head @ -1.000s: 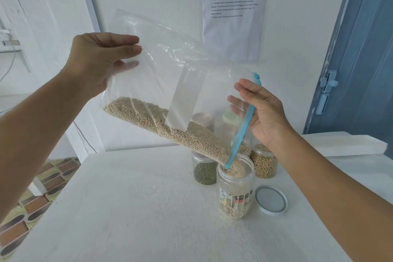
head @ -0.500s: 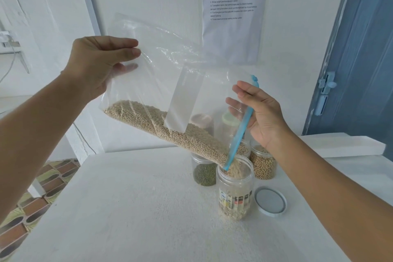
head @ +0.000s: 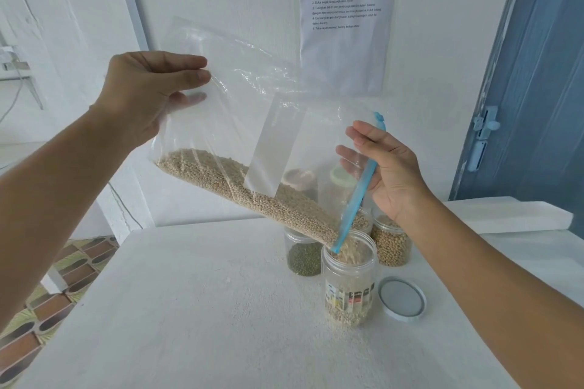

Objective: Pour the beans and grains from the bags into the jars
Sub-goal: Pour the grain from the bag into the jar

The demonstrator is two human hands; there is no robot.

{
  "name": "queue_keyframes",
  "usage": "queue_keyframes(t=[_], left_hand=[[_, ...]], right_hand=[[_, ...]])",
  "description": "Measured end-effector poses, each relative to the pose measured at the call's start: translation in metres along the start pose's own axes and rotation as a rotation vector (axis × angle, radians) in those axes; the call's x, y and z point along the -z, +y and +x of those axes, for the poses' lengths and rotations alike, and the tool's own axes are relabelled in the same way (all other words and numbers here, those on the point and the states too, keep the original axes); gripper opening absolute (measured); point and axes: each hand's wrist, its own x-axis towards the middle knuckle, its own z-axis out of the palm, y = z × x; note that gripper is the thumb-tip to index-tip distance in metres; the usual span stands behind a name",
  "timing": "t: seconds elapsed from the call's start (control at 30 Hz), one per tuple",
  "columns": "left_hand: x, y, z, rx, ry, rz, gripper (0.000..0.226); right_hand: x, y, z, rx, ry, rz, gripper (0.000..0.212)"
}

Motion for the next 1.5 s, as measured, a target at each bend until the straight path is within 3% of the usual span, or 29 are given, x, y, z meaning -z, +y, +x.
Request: queue_keyframes(t=[1.5], left_hand=[[-0.0006,-0.0001,0.0022,0.002,-0.01,-0.027,0.017]], right_hand=[[0.0012,-0.0011,0.0008,0.012,0.019,-0.014,0.022]])
